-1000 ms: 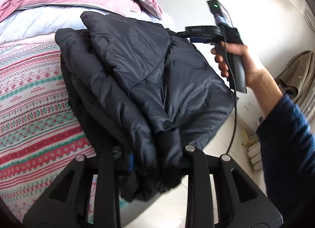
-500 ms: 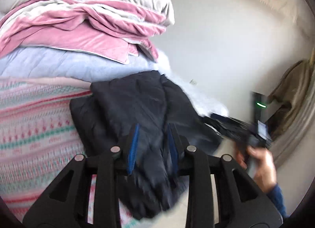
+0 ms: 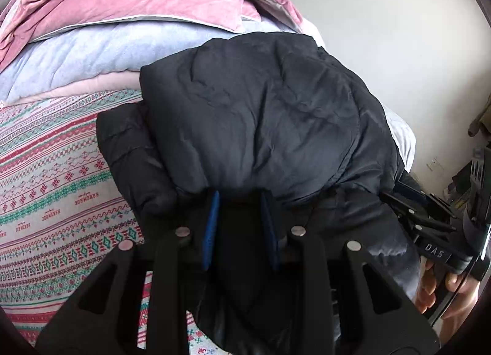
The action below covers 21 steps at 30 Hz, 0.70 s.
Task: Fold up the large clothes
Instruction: 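Lower the jacket bundle onto the bed and open both tools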
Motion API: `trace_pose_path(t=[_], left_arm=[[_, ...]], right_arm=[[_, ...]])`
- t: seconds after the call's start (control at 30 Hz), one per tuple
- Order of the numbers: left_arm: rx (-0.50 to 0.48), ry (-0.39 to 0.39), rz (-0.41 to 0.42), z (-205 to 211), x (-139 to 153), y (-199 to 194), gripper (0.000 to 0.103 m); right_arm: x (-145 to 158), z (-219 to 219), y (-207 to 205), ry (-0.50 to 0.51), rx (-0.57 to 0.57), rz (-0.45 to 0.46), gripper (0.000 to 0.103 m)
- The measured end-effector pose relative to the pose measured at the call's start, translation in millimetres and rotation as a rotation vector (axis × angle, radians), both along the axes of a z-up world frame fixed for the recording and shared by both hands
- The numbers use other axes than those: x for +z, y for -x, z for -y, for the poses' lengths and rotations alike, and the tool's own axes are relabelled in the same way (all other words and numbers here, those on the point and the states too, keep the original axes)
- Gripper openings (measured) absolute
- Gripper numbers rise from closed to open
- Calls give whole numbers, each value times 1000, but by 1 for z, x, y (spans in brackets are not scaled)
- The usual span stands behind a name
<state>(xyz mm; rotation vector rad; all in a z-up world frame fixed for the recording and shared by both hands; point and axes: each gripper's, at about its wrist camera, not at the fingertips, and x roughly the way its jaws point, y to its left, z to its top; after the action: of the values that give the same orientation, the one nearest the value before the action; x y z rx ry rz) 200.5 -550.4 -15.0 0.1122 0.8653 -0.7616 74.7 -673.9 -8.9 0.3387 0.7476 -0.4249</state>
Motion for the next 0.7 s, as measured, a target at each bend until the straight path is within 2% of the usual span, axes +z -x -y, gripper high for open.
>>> trace_pose_path(t=[0.13,0.2,0.33,0.4,0.47,0.57,0.7], left_arm=[[11,-2,-3,-13,17,6,31],[20,18,-6,-34,29,16,31],[29,47,-18,-76,48,34,32],[30,50,-11,-101,58,50,39],[34,56,10,-125,66,66,60],[31,54,66,-160,78,95,66],[26,44,119,-199,88,129,74]], right_arm=[[7,-5,7,10,-43,13,62],[22,-18,21,27,-80,20,70],[53,-57,56,57,-95,84,76],[63,-75,69,60,-112,82,78],[75,-98,88,50,-134,98,81],[88,-132,114,16,-147,128,85],[104,-178,135,40,-152,161,89]])
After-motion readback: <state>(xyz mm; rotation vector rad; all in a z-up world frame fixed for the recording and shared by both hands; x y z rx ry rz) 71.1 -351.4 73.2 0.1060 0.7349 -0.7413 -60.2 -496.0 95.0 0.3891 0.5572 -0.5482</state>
